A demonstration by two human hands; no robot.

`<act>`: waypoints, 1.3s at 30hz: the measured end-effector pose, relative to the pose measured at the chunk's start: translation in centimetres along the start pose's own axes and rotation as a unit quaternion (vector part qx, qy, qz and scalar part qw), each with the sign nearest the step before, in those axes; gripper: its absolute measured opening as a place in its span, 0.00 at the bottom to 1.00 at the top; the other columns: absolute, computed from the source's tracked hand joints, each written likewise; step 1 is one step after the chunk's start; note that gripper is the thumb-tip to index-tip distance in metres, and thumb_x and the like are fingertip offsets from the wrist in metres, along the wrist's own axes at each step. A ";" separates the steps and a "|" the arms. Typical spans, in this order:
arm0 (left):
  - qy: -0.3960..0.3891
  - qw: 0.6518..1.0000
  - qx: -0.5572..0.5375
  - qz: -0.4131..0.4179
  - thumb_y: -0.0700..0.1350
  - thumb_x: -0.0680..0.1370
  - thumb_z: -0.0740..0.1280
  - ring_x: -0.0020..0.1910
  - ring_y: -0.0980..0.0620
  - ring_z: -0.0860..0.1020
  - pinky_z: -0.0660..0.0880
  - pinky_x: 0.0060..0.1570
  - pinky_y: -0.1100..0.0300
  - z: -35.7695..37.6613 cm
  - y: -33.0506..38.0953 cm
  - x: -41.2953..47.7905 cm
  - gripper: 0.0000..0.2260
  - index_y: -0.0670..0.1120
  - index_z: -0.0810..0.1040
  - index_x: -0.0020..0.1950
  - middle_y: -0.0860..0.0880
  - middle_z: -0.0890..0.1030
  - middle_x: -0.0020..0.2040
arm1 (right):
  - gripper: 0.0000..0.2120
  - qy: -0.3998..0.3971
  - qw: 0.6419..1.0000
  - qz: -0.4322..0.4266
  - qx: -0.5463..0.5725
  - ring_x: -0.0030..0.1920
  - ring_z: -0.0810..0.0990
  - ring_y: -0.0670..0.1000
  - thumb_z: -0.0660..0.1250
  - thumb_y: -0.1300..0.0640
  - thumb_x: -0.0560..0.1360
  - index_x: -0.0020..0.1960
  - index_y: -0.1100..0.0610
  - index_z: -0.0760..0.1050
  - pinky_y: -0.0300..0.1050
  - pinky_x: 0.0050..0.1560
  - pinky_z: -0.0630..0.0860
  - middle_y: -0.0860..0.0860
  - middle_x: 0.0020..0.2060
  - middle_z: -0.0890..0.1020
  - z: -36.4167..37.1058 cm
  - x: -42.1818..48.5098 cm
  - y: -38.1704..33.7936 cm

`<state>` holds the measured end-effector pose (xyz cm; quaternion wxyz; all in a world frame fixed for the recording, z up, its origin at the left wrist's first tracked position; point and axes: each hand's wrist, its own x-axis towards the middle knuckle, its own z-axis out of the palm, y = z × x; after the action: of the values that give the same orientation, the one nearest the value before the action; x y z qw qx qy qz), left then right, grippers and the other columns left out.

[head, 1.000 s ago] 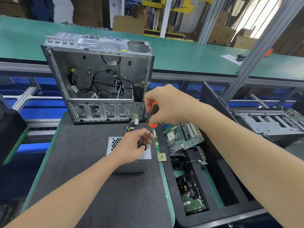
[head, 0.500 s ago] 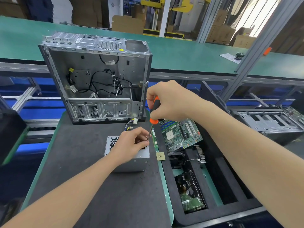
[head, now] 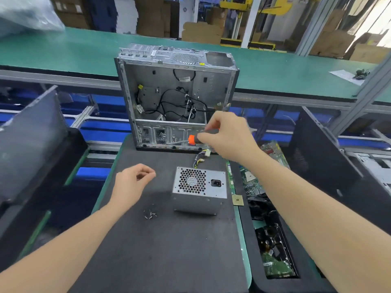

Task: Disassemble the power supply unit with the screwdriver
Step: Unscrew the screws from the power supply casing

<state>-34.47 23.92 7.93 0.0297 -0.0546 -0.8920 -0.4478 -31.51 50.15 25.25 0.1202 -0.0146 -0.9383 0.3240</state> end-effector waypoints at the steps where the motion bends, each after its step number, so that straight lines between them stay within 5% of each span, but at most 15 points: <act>1: -0.008 1.000 0.011 -0.011 0.45 0.77 0.76 0.41 0.64 0.81 0.72 0.41 0.73 0.0 -1.5 -0.7 0.09 0.58 0.82 0.40 0.60 0.84 0.37 | 0.15 -0.013 0.999 0.018 0.023 0.42 0.82 0.51 0.76 0.44 0.66 0.42 0.52 0.77 0.41 0.38 0.78 0.50 0.40 0.82 1.3 -0.1 -0.2; 5: -0.054 0.997 0.062 -0.005 0.39 0.77 0.76 0.40 0.63 0.80 0.70 0.43 0.76 0.7 -5.7 -3.1 0.13 0.55 0.80 0.39 0.57 0.83 0.39 | 0.15 -0.055 0.991 0.080 0.096 0.36 0.86 0.54 0.78 0.47 0.67 0.43 0.55 0.77 0.53 0.43 0.84 0.53 0.36 0.85 5.4 -1.0 -0.4; 10: -0.093 0.991 0.095 -0.004 0.42 0.76 0.78 0.42 0.59 0.77 0.68 0.43 0.73 2.1 -8.1 -4.0 0.08 0.53 0.83 0.41 0.55 0.79 0.42 | 0.14 -0.062 0.987 0.104 0.101 0.29 0.83 0.45 0.77 0.48 0.68 0.43 0.56 0.78 0.35 0.30 0.74 0.51 0.29 0.84 7.9 -2.0 -0.2; 12: -0.094 0.991 0.092 -0.003 0.43 0.76 0.78 0.44 0.55 0.77 0.68 0.45 0.67 2.6 -8.3 -3.9 0.06 0.53 0.85 0.41 0.53 0.79 0.43 | 0.14 -0.061 0.985 0.119 0.112 0.30 0.84 0.47 0.77 0.49 0.68 0.44 0.56 0.78 0.35 0.28 0.74 0.51 0.30 0.85 8.1 -2.3 -0.2; 16: -0.085 0.994 0.066 -0.011 0.44 0.75 0.79 0.46 0.53 0.78 0.72 0.50 0.59 2.8 -8.3 -3.8 0.05 0.53 0.87 0.41 0.53 0.79 0.43 | 0.11 -0.060 0.971 0.166 0.163 0.34 0.87 0.52 0.77 0.53 0.69 0.46 0.57 0.78 0.51 0.42 0.85 0.52 0.33 0.86 7.9 -2.8 0.3; 22: -0.087 0.995 0.057 -0.011 0.41 0.78 0.75 0.49 0.50 0.79 0.74 0.58 0.53 2.5 -7.9 -3.4 0.04 0.48 0.90 0.46 0.53 0.78 0.45 | 0.14 -0.072 0.960 0.181 0.203 0.43 0.88 0.55 0.75 0.47 0.68 0.48 0.53 0.77 0.71 0.53 0.80 0.52 0.39 0.87 7.0 -2.8 2.1; 28: -0.061 0.998 0.023 0.020 0.48 0.83 0.68 0.60 0.51 0.76 0.72 0.64 0.54 3.0 -2.4 -1.3 0.10 0.47 0.87 0.58 0.48 0.81 0.55 | 0.11 -0.130 0.959 0.164 0.192 0.57 0.82 0.54 0.76 0.60 0.74 0.54 0.50 0.83 0.56 0.64 0.76 0.52 0.54 0.84 6.2 -1.9 5.1; 30: -0.099 0.994 -0.017 -0.041 0.55 0.84 0.65 0.65 0.50 0.76 0.72 0.64 0.53 3.5 0.2 -0.4 0.15 0.51 0.83 0.65 0.51 0.82 0.62 | 0.09 -0.131 0.967 0.151 0.158 0.51 0.82 0.47 0.75 0.57 0.76 0.55 0.48 0.85 0.45 0.54 0.77 0.46 0.50 0.85 5.5 -1.7 6.3; 32: -0.172 0.958 -0.129 -0.187 0.66 0.82 0.62 0.69 0.49 0.74 0.69 0.64 0.53 4.0 2.7 0.5 0.24 0.54 0.76 0.72 0.57 0.76 0.66 | 0.11 -0.117 0.982 0.135 0.066 0.39 0.78 0.42 0.71 0.51 0.79 0.60 0.51 0.82 0.38 0.39 0.72 0.44 0.45 0.83 5.1 -1.6 7.6; 34: -0.252 0.875 -0.255 -0.326 0.71 0.78 0.63 0.69 0.44 0.77 0.71 0.68 0.48 4.7 4.5 1.3 0.31 0.54 0.72 0.75 0.54 0.77 0.69 | 0.15 -0.106 0.985 0.129 -0.038 0.40 0.77 0.47 0.64 0.47 0.82 0.63 0.55 0.79 0.41 0.40 0.70 0.50 0.48 0.83 4.9 -1.7 8.9; 36: -0.298 0.808 -0.318 -0.397 0.72 0.75 0.67 0.56 0.41 0.86 0.79 0.61 0.45 5.2 5.5 1.7 0.30 0.52 0.76 0.68 0.45 0.86 0.60 | 0.15 -0.106 0.981 0.146 -0.077 0.41 0.77 0.50 0.59 0.47 0.84 0.62 0.57 0.74 0.44 0.39 0.69 0.52 0.45 0.81 4.7 -1.8 9.9; 39: -0.316 0.788 -0.293 -0.439 0.70 0.67 0.71 0.53 0.38 0.85 0.76 0.61 0.41 5.6 6.1 2.1 0.30 0.49 0.81 0.58 0.42 0.87 0.54 | 0.14 -0.111 0.971 0.207 -0.052 0.32 0.70 0.50 0.59 0.45 0.84 0.50 0.57 0.70 0.44 0.33 0.62 0.50 0.33 0.72 4.8 -2.2 11.2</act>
<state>-35.85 32.20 9.69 -0.4710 0.1989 -0.6055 -0.6099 -31.06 55.82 14.25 -0.0551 -0.1790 -0.9379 0.2919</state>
